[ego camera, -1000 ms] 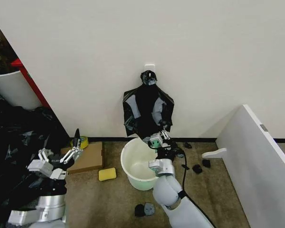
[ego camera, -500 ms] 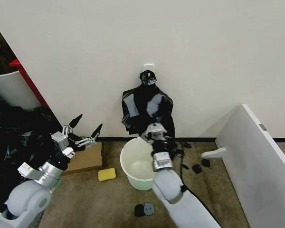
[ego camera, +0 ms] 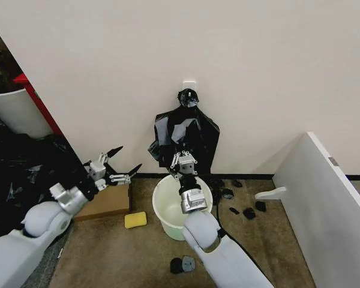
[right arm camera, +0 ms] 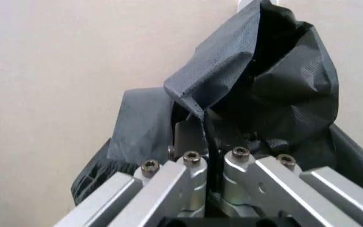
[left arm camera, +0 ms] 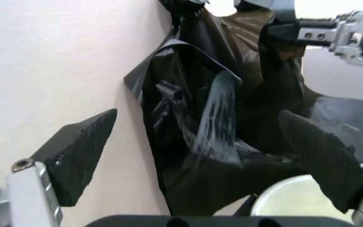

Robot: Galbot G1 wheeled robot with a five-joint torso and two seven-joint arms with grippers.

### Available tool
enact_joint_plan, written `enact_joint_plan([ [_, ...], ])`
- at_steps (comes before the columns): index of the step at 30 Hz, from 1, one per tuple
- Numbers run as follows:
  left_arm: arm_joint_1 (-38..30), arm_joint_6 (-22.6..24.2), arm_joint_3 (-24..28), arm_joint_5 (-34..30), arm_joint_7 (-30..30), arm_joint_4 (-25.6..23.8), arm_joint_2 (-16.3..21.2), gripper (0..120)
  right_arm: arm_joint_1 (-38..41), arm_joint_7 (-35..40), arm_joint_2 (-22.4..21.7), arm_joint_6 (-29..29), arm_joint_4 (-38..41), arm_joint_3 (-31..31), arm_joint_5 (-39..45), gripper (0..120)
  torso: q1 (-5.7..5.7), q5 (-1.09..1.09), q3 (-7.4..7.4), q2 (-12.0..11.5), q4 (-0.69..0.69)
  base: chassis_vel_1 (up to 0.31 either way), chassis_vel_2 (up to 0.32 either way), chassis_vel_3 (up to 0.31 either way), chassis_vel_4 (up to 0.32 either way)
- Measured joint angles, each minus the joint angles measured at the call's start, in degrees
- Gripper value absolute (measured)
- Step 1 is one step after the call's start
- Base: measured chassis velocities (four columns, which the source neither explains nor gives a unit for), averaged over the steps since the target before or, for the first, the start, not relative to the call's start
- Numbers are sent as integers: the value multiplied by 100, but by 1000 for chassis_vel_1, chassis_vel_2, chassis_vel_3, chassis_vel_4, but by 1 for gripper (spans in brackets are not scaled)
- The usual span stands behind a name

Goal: Place the garbage bag over the trash bin.

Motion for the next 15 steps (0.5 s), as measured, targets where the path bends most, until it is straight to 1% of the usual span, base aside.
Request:
enact_joint_plan([
  [2,-320,-22,322,95,25,211,-52,100,6,-5,21,-1,-16,13,-14,0,0,-1,0,0,0,0,0,0,0],
  [3,-320,-22,322,95,25,211,-52,100,6,-5,21,-1,-16,13,-14,0,0,-1,0,0,0,0,0,0,0],
  [6,-830,-133,877,284,140,588,-152,100,3,-12,84,-10,-32,31,-74,0,0,-1,0,0,1,0,0,0,0],
  [9,-1064,-181,1109,374,200,760,-219,100,-11,-14,102,-15,-32,54,-94,0,0,-2,0,0,1,0,0,0,0],
  [10,-1064,-181,1109,374,200,760,-219,100,-11,-14,102,-15,-32,54,-94,0,0,-2,0,0,1,0,0,0,0],
  [12,-1292,-247,1293,471,208,915,-311,100,-35,-17,118,-19,-18,77,-105,0,0,-1,0,0,0,0,0,0,0],
  [15,-1485,-317,1434,650,162,1040,-428,96,-68,-24,123,-19,19,103,-125,0,0,-1,0,0,0,0,0,0,0],
])
